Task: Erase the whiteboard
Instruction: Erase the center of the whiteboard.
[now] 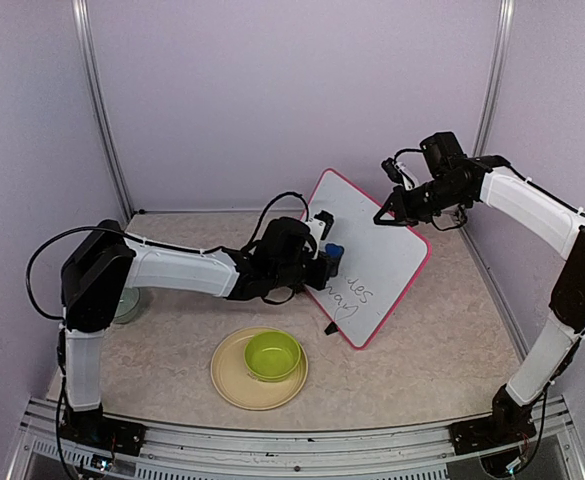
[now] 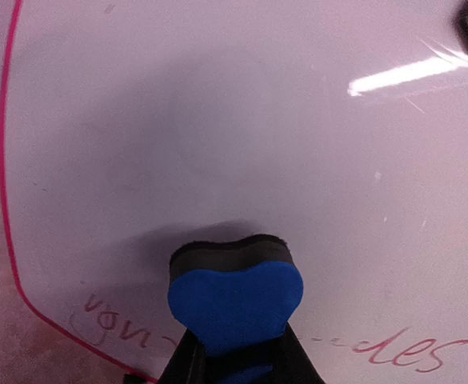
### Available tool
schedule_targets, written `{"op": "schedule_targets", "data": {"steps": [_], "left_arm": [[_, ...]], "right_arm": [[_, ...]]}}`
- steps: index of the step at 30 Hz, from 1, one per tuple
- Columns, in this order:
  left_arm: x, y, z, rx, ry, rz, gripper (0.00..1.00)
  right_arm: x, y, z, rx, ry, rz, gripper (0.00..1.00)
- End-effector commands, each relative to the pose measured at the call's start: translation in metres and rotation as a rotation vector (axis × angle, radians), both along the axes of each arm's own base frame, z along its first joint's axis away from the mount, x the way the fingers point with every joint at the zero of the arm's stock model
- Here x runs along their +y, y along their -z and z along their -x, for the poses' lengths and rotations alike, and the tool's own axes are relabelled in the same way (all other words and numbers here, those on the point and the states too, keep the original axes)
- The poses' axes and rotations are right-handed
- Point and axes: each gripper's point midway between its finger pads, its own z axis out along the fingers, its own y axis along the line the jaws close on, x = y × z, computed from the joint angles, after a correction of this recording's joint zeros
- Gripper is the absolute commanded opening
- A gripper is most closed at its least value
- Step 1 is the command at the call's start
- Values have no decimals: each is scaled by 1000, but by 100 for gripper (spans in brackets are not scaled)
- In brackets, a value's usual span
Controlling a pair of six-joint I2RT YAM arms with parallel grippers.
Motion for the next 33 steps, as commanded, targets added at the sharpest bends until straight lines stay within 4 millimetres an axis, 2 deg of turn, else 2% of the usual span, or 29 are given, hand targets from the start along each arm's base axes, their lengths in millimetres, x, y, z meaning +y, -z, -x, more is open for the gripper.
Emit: {"op": "schedule_targets", "data": {"steps": [1,6,10,15,22,30,33], "left_arm": [[43,-45,-41,-43,-71,88,2],[36,-66,-44,-58,11,146,2],[18,-65,-37,-44,87,181,2],[8,-32,-43,11,84,182,2],[2,35,-44,115,74,138,2],[17,73,-27,186,60,127,2],[22,81,-21,199,58,126,2]], "right_arm": [[-4,24,7,-10,-54,113,0],[-4,26,7,-5,-55,113,0],[-4,27,6,-3,-54,114,0],[-3,26,6,-3,-55,114,0],[-3,28,6,1,-56,113,0],[-2,29,6,2,-59,112,0],[-2,28,6,2,-60,111,0]]}}
